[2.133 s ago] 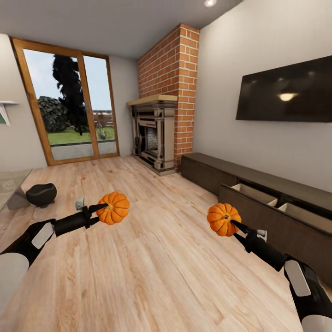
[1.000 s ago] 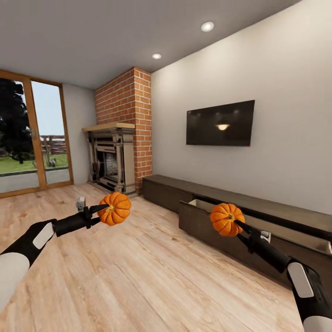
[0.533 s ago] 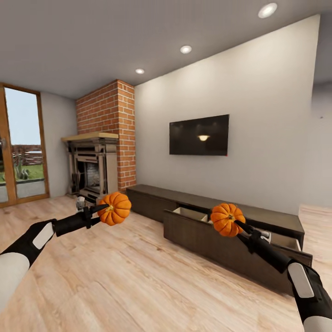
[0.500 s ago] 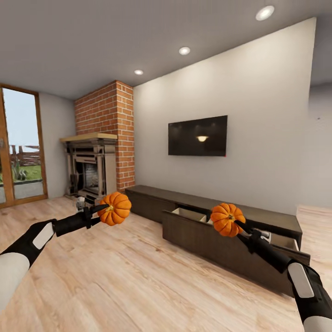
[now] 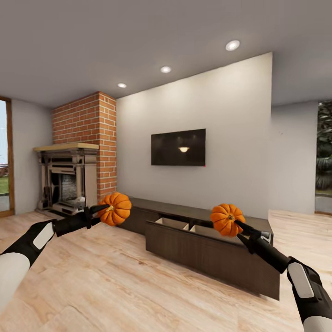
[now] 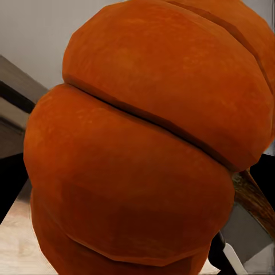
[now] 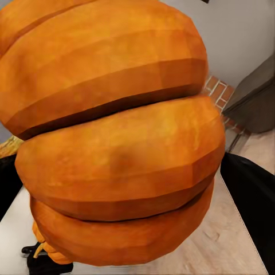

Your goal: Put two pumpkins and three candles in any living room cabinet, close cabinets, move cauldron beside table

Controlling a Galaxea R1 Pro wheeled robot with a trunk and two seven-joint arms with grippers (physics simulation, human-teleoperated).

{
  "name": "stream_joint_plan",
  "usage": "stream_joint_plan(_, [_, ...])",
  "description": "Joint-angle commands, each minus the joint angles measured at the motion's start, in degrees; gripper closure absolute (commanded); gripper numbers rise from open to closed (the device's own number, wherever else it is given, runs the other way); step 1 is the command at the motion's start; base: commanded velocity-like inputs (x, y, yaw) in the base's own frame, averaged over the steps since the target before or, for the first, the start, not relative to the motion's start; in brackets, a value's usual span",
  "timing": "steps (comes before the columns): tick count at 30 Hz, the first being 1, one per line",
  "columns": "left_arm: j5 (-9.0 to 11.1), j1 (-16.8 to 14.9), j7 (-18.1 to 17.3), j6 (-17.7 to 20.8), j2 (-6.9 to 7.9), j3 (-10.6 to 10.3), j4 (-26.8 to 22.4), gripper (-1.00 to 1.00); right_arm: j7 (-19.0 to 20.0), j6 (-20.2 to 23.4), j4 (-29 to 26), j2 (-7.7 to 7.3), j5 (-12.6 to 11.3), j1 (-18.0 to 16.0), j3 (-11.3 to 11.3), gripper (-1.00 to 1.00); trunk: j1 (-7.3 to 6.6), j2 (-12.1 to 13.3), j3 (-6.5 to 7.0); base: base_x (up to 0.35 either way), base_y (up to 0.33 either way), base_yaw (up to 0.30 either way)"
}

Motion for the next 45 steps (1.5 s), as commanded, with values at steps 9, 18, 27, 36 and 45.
stream_joint_plan(9, [0.76, -0.06, -0.07, 0.42, 0.15, -0.21, -0.01, 1.00, 0.03, 0.48, 0.00, 0.04, -0.53, -0.08, -0.14, 1.00, -0.24, 0.09, 2.36, 0.000, 0.000, -0.269])
stream_joint_plan(18, [0.77, -0.04, -0.07, 0.42, 0.17, -0.21, -0.01, 1.00, 0.03, 0.48, 0.02, 0.02, -0.53, -0.08, -0.22, 1.00, -1.56, 2.37, 4.56, -0.013, 0.008, -0.269])
stream_joint_plan(27, [0.77, -0.06, -0.07, 0.42, 0.26, -0.21, -0.01, 1.00, 0.03, 0.48, 0.02, 0.02, -0.53, -0.08, -0.22, 1.00, -3.53, 5.98, 6.61, -0.108, 0.068, -0.269])
stream_joint_plan(36, [0.77, -0.05, -0.07, 0.42, 0.34, -0.19, -0.01, 1.00, 0.03, 0.48, 0.02, -0.03, -0.53, -0.08, -0.22, 1.00, -5.51, 9.59, 8.66, -0.058, 0.022, -0.268])
stream_joint_plan(45, [0.77, -0.07, -0.07, 0.43, 0.21, -0.19, -0.01, 1.00, 0.03, 0.48, -0.05, -0.03, -0.51, -0.08, -0.04, 1.00, -7.49, 13.20, 10.44, -0.003, 0.001, -0.111])
